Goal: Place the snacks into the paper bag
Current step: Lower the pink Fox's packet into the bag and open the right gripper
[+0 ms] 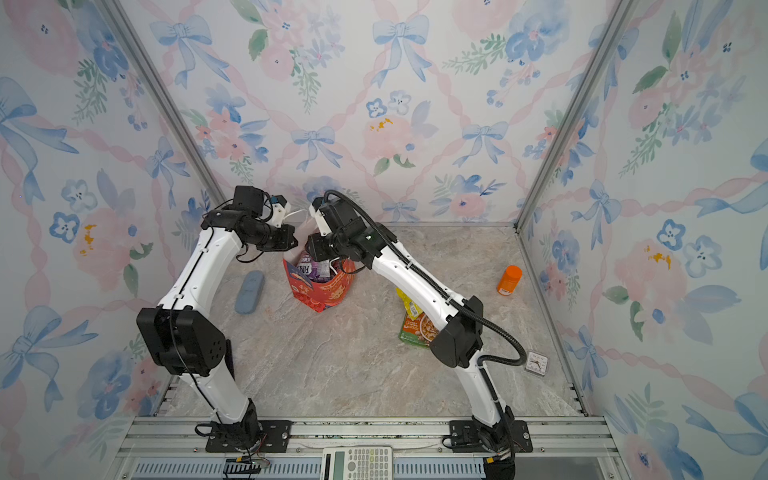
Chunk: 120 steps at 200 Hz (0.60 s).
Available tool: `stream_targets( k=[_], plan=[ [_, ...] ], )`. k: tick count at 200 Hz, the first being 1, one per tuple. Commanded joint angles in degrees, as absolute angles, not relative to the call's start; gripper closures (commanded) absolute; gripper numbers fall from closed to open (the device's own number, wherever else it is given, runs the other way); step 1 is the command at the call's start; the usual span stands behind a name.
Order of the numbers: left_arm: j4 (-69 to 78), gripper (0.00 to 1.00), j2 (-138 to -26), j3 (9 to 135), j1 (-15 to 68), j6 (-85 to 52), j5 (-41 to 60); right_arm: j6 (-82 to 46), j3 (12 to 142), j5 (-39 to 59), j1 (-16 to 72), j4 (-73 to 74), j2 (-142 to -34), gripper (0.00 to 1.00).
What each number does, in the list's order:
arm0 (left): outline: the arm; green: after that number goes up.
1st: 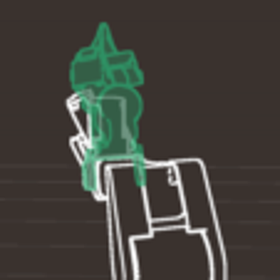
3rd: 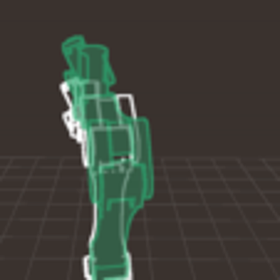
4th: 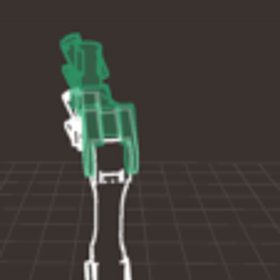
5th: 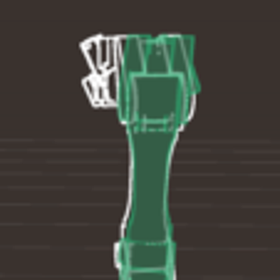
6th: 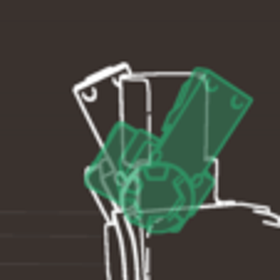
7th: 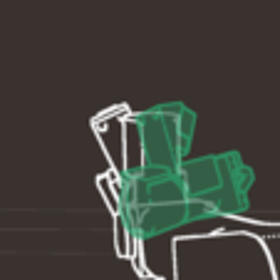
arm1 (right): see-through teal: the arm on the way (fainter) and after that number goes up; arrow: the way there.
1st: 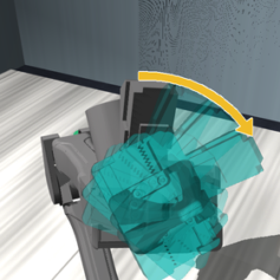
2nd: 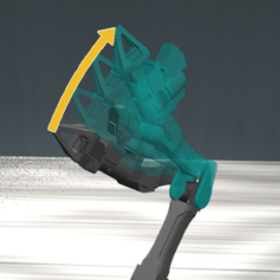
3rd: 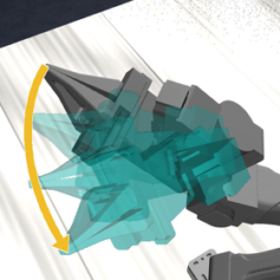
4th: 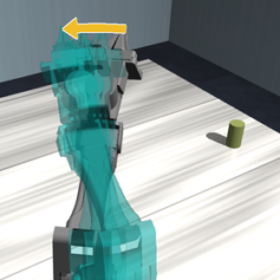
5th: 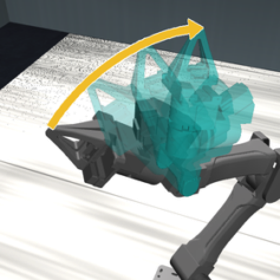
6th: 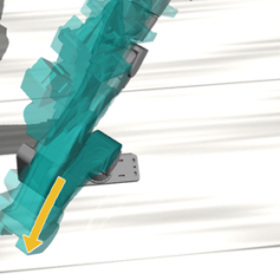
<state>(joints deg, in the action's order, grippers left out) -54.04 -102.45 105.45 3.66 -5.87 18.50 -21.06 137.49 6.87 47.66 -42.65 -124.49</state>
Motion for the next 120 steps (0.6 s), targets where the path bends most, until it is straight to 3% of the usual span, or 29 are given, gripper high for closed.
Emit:
stream_targets(
  k=[1,20,40,90,120],
  plan=[
    [-56.07,1.00,-101.05,104.56,3.52,-6.34,18.19,-18.10,137.99,3.49,46.87,-43.38,-121.01,0.37],
    [-56.07,1.00,-101.04,104.50,3.52,-6.38,18.19,-16.09,139.05,1.18,46.88,-44.85,-119.81,0.32],
    [-56.07,1.00,-101.13,104.59,3.51,-6.33,18.19,-14.62,140.20,0.17,47.11,-46.01,-119.40,0.34],
    [-56.06,1.00,-101.18,104.59,3.45,-6.33,18.04,-12.60,145.45,-0.09,48.57,-49.56,-124.20,0.69],
    [-56.07,1.00,-101.25,104.66,3.48,-6.33,18.11,-12.17,149.40,0.65,49.23,-51.44,-128.46,0.72]
  ],
)
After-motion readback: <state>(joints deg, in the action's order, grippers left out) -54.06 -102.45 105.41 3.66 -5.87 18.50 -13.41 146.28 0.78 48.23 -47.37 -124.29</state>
